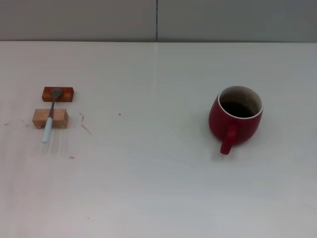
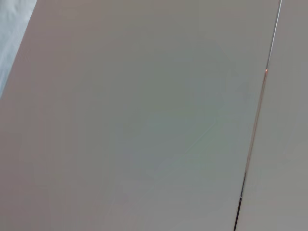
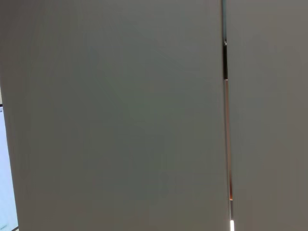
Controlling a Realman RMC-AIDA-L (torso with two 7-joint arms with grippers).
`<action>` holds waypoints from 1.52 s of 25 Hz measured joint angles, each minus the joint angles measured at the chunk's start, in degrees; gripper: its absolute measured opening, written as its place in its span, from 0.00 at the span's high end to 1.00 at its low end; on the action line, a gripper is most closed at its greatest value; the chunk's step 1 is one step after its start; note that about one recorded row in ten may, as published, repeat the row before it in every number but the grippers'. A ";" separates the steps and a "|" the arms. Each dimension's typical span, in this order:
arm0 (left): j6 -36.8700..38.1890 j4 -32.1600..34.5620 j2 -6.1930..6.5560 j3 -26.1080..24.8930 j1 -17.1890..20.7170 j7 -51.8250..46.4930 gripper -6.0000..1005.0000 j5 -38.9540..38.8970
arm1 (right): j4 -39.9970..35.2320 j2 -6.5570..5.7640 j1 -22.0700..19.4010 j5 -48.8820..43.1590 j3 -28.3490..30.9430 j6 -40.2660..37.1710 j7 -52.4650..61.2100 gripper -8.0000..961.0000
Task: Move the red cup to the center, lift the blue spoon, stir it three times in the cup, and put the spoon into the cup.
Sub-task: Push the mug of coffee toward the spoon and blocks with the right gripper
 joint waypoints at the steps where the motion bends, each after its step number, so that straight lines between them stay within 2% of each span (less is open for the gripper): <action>1: -0.02 0.00 0.00 0.00 -0.01 0.00 0.17 0.00 | 0.00 0.05 -0.15 0.00 0.00 0.03 0.00 0.22; 6: -0.10 0.26 0.00 0.00 0.12 0.01 0.17 0.00 | -0.03 0.12 -0.57 -0.01 -1.24 0.14 -0.40 0.28; 11: -0.20 0.59 0.00 0.00 0.39 0.01 0.17 0.00 | 0.73 0.15 -0.60 -0.05 -1.80 2.00 -6.74 0.53; 16: -1.70 0.92 0.00 0.00 0.64 0.01 0.17 0.00 | 3.08 0.22 -0.76 -0.08 -2.56 5.33 -20.14 0.69; 17: -1.88 1.11 -0.01 0.00 0.71 0.01 0.17 0.00 | 4.23 0.22 -1.06 -0.09 -3.57 6.43 -25.76 0.72; 19: -1.98 1.30 -0.04 0.00 0.80 0.01 0.17 0.00 | 5.00 0.24 -1.30 -0.08 -4.22 6.96 -28.82 0.78; 22: -1.99 1.41 -0.07 0.00 0.87 0.01 0.17 0.00 | 8.90 0.31 -2.47 0.07 -5.27 9.74 -42.13 0.88; 25: -1.98 1.41 -0.08 0.00 0.88 0.01 0.17 0.00 | 10.93 0.38 -3.31 0.07 -5.60 10.41 -47.98 0.97; 31: -1.99 1.41 -0.06 0.00 0.61 0.01 0.17 0.00 | 16.99 0.42 -6.22 0.46 -7.53 10.20 -62.77 0.97; 38: -1.99 1.41 -0.02 0.00 0.46 0.01 0.17 0.00 | 19.47 0.60 -7.31 0.51 -9.37 8.79 -72.66 0.97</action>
